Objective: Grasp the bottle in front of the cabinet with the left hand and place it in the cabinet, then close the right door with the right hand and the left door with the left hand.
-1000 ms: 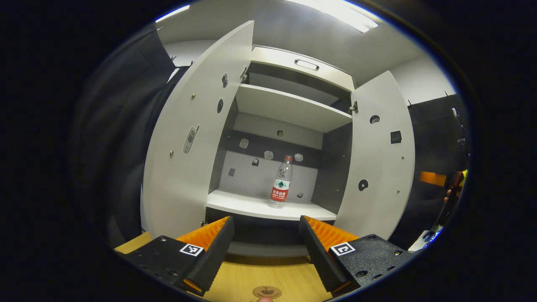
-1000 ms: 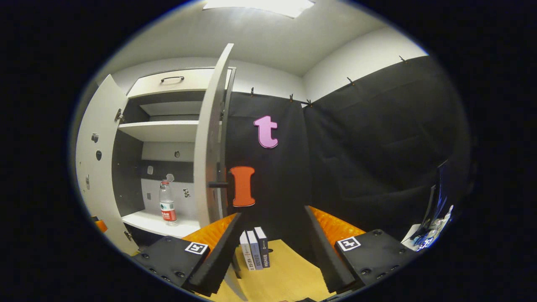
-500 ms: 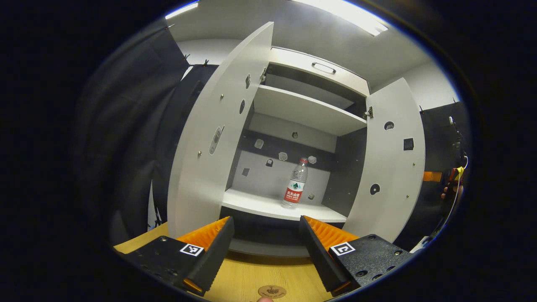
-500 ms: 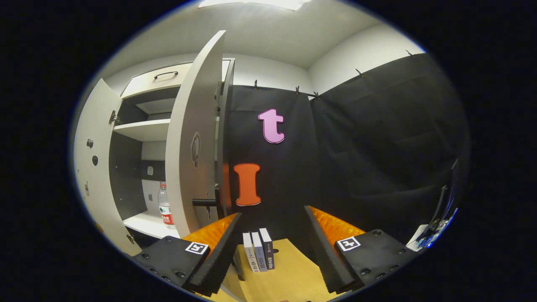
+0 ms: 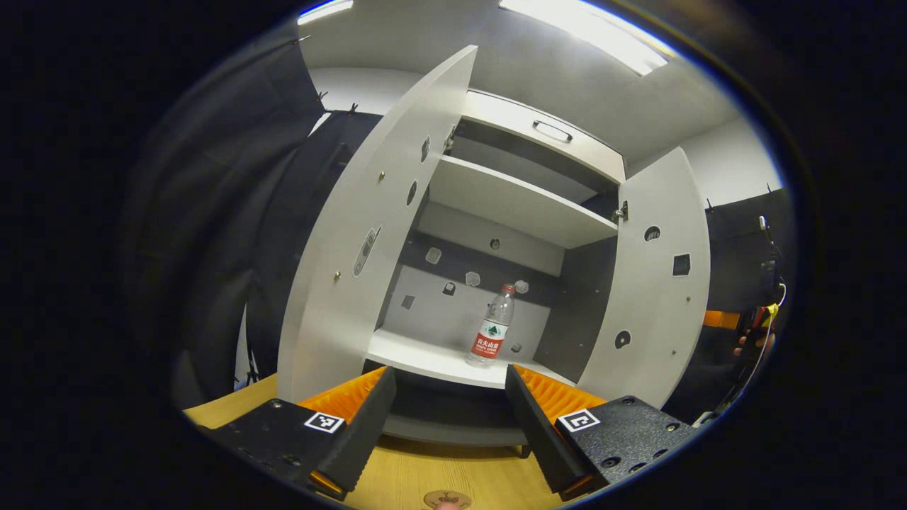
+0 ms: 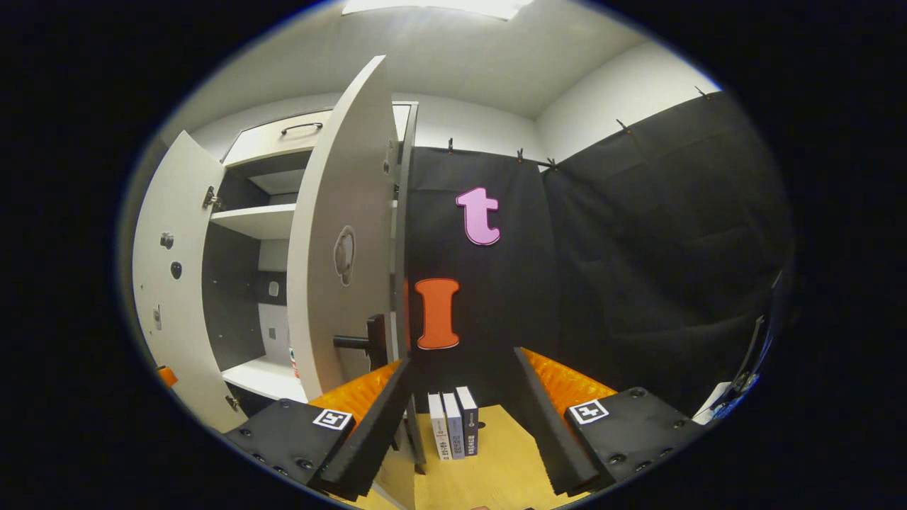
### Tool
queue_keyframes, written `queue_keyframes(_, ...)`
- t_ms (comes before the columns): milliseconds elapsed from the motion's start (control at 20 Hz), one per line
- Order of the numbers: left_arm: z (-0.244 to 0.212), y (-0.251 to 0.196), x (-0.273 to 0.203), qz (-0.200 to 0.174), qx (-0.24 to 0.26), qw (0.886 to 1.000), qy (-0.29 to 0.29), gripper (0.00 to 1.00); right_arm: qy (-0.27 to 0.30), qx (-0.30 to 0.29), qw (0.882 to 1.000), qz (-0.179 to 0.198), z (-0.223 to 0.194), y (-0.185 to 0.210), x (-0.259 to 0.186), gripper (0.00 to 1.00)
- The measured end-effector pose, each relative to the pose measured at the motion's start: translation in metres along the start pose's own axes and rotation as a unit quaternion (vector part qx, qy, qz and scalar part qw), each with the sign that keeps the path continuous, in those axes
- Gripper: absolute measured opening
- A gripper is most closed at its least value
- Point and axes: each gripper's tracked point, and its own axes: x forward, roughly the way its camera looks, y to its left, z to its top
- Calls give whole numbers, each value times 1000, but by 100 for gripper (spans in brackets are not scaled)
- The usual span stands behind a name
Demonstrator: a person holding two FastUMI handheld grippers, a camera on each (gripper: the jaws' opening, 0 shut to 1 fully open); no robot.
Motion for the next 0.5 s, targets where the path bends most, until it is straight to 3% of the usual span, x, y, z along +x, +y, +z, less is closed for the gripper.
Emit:
queue_keyframes(350, 7, 7, -6, 10, 11, 1000, -6, 94, -3, -13, 997, 73, 0, 70, -3, 95)
queue_keyframes(400, 9, 10, -7, 13, 10, 1000, -7, 94, -5, -14, 996, 84, -1, 81, -3, 90)
queue_keyframes(500, 11, 16, -10, 23, 12, 1000, -8, 95, -6, -10, 994, 108, -1, 100, 1, 95)
